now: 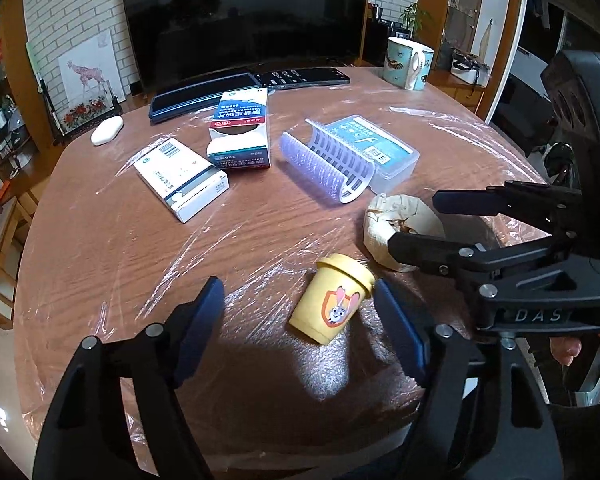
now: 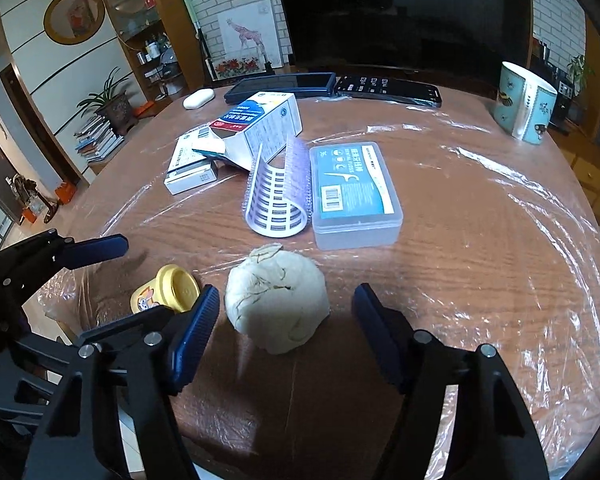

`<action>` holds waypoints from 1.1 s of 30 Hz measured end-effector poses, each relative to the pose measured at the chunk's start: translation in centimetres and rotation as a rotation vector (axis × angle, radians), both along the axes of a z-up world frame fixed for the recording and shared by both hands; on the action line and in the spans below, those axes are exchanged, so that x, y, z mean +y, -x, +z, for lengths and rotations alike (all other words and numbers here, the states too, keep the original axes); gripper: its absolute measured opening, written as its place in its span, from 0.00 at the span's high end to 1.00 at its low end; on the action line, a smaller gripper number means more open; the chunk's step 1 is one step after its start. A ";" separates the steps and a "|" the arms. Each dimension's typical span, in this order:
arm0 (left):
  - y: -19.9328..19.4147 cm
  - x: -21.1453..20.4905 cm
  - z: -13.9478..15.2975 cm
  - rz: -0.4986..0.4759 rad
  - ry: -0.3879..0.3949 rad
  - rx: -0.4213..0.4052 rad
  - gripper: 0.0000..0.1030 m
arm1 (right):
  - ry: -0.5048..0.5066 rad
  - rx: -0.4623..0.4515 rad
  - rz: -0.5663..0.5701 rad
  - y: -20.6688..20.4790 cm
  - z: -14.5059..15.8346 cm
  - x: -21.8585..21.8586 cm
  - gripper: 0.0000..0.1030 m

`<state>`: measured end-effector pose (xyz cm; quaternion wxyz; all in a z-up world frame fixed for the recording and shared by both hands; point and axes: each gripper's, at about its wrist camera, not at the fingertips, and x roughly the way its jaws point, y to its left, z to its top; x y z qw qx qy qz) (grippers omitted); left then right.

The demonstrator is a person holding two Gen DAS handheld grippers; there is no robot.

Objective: Collect trash
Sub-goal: 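Grasp the yellow paper cup with the left tool while the right tool reaches the crumpled paper ball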

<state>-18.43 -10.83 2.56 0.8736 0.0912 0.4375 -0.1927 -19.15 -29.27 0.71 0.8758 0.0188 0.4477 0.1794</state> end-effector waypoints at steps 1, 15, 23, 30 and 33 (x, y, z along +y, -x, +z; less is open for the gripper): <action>-0.1 0.0 -0.1 0.000 -0.001 0.002 0.26 | -0.002 0.002 0.001 -0.2 -0.1 0.0 0.34; -0.7 -0.1 -0.7 -0.014 -0.017 0.029 0.44 | -0.017 0.011 0.020 -0.4 -0.5 0.2 0.44; -0.9 0.5 -1.4 -0.004 -0.014 0.064 0.60 | -0.015 0.010 0.023 -0.3 -0.6 0.4 0.44; -1.2 1.1 -1.3 0.026 0.005 0.069 0.69 | 0.007 0.003 0.030 -0.2 -0.6 0.7 0.43; -1.2 1.5 -1.3 0.039 0.016 0.073 0.69 | 0.021 -0.002 0.030 -0.1 -0.6 0.9 0.38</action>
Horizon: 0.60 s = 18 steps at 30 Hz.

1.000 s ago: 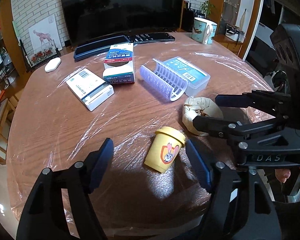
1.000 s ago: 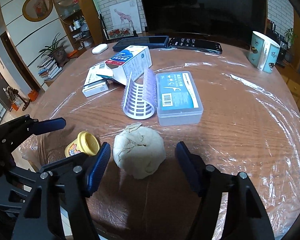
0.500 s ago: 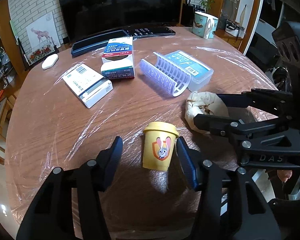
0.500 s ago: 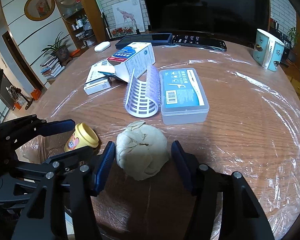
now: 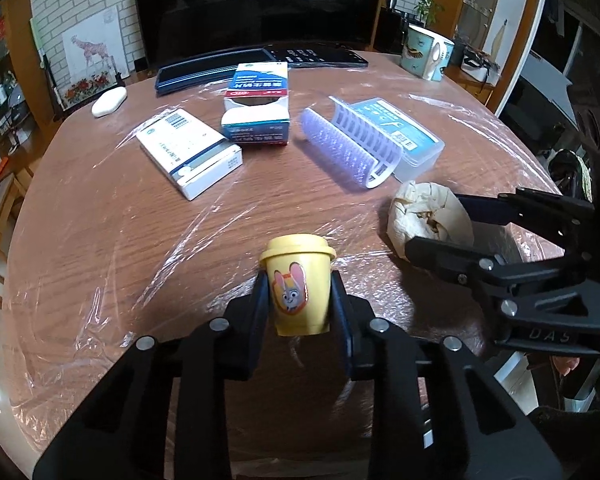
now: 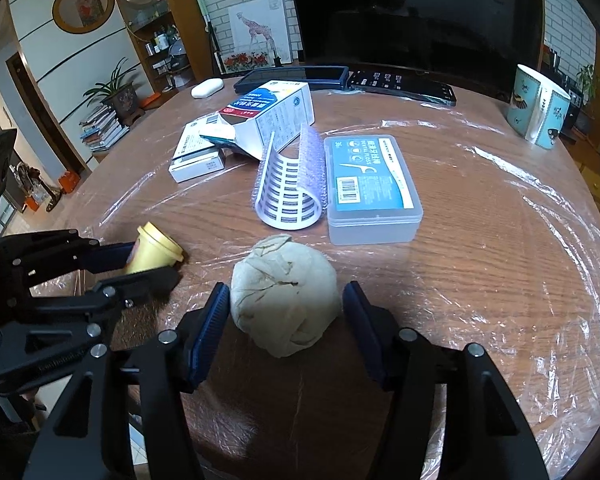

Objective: Collect trash
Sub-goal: 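Grasp the yellow paper cup with the left tool while the right tool reaches the crumpled paper ball, then carry the cup in the left tool and paper ball in the right tool over the wastebasket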

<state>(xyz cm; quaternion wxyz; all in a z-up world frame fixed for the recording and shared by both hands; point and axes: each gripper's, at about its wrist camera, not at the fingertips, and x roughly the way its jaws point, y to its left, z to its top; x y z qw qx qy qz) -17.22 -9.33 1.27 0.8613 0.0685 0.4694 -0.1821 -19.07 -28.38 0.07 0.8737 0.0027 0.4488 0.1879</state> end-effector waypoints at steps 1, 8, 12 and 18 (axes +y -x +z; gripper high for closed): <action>0.0 0.1 0.0 0.003 0.002 0.000 0.69 | 0.008 -0.005 0.004 0.1 0.0 0.1 0.38; 0.3 0.3 0.3 0.001 0.013 -0.007 0.69 | 0.041 -0.024 0.006 0.5 0.0 0.6 0.50; 0.9 0.5 0.7 -0.003 0.025 -0.013 0.69 | 0.013 -0.026 -0.007 1.0 0.4 0.3 0.50; 1.7 0.9 1.2 0.000 0.042 -0.020 0.69 | -0.024 -0.029 -0.048 1.9 1.0 -0.3 0.50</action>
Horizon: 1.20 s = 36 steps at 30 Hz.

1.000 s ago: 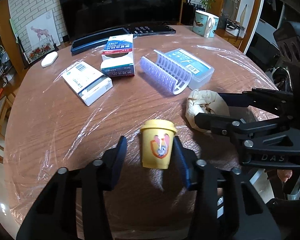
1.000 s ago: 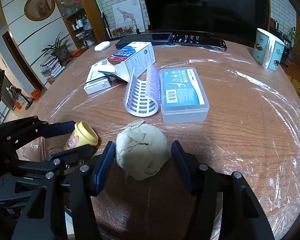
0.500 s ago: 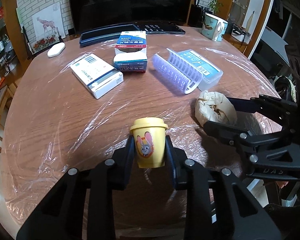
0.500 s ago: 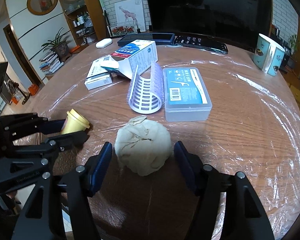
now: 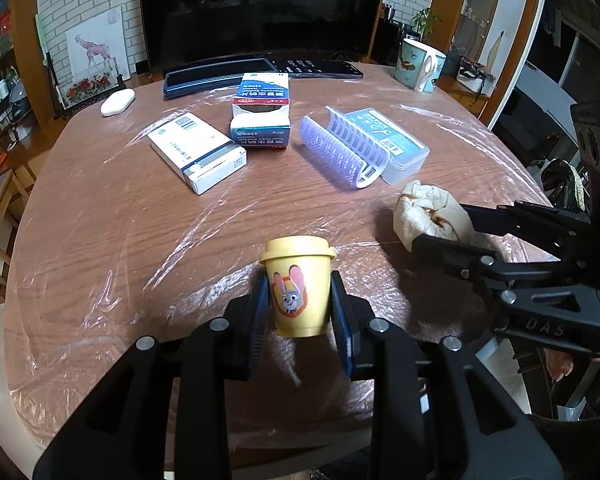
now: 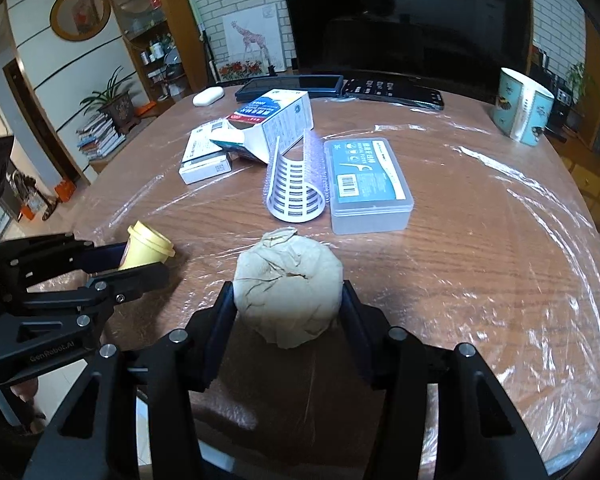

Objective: Collect trash
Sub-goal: 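Carry the cup in the left tool and paper ball in the right tool over the wastebasket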

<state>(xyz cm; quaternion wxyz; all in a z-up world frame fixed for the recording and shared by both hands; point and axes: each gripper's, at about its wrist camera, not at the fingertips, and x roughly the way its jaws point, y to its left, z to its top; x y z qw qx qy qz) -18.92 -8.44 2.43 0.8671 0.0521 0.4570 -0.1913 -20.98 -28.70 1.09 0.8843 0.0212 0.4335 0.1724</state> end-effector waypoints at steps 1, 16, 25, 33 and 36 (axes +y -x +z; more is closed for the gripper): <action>0.2 0.1 0.1 0.001 0.002 -0.003 0.69 | -0.004 -0.003 -0.008 0.2 0.1 -0.1 0.51; 3.8 0.7 1.2 -0.049 -0.001 -0.043 0.69 | -0.044 -0.056 -0.063 5.4 2.2 -0.2 0.51; 7.2 -0.4 2.0 0.008 0.006 -0.062 0.69 | -0.051 -0.061 0.026 8.4 2.7 -1.0 0.51; 10.4 -2.1 1.3 0.039 0.003 -0.034 0.69 | -0.051 -0.036 0.075 11.8 1.9 -2.4 0.51; 11.3 -2.7 1.1 0.043 0.003 -0.030 0.69 | -0.050 -0.027 0.082 12.8 1.6 -2.8 0.51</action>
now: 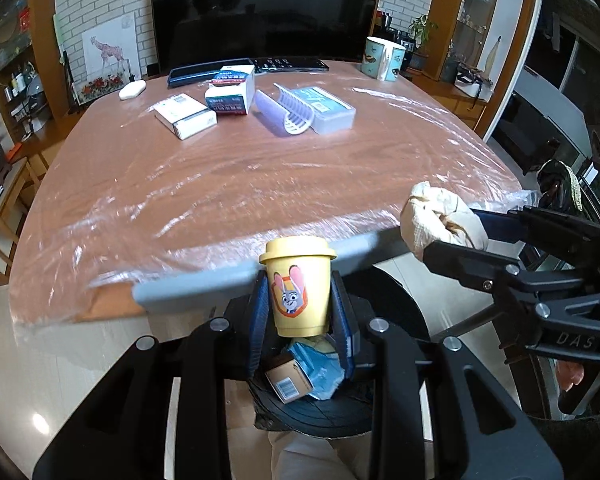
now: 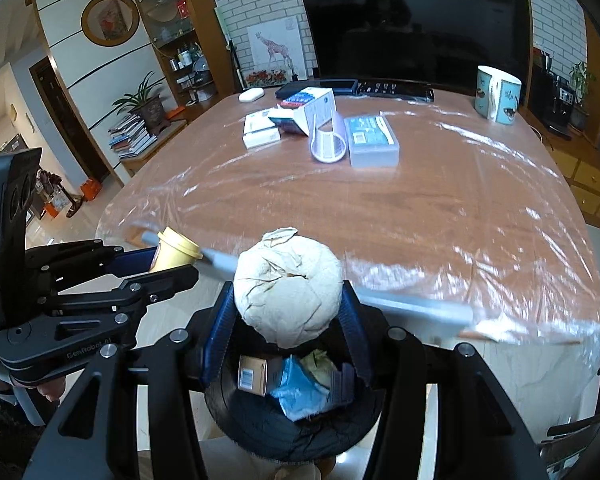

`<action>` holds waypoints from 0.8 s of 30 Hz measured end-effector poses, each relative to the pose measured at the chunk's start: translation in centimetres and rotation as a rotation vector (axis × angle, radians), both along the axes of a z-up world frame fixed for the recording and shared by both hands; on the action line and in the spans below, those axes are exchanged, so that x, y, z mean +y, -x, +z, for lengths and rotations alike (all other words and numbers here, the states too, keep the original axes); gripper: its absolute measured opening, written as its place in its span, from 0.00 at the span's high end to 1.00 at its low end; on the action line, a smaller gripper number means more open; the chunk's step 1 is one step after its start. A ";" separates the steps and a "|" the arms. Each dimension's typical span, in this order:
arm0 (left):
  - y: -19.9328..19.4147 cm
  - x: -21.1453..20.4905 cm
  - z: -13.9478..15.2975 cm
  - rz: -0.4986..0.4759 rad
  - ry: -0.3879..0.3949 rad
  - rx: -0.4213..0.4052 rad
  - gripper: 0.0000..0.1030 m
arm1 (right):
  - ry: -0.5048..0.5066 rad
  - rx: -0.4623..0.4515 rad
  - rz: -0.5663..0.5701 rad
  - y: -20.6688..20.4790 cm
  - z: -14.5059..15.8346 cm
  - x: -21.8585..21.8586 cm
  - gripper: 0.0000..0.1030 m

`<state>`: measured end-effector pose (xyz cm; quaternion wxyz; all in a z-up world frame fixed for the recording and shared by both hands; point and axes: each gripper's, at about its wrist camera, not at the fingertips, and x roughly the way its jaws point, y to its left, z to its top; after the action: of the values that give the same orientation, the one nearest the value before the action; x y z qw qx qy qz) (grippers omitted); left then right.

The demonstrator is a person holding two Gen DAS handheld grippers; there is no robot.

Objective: Collect trash
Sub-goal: 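Carry the cup in the left tool and paper ball in the right tool over the wastebasket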

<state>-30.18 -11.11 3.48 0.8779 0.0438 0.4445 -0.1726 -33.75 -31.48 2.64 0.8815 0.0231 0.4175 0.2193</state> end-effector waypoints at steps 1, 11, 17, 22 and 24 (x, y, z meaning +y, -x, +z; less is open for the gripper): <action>0.2 -0.2 -0.1 0.001 -0.001 0.003 0.69 | 0.001 0.001 0.002 0.2 -0.1 0.0 0.51; 1.6 -0.7 -1.4 0.004 -0.014 0.034 0.69 | 0.010 0.028 0.002 1.8 -1.5 -0.3 0.51; 2.2 -0.7 -2.2 -0.008 -0.032 0.051 0.69 | 0.010 0.049 -0.010 2.2 -2.4 -0.3 0.51; 2.4 -0.8 -2.7 -0.019 -0.043 0.063 0.69 | 0.010 0.069 -0.018 2.1 -3.1 -0.3 0.51; 2.4 -0.8 -2.9 -0.025 -0.048 0.067 0.69 | 0.015 0.077 -0.021 2.1 -3.4 -0.3 0.51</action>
<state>-32.58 -11.90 0.56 0.8590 0.0647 0.4771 -0.1739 -35.83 -31.82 -0.79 0.8672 0.0293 0.4524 0.2062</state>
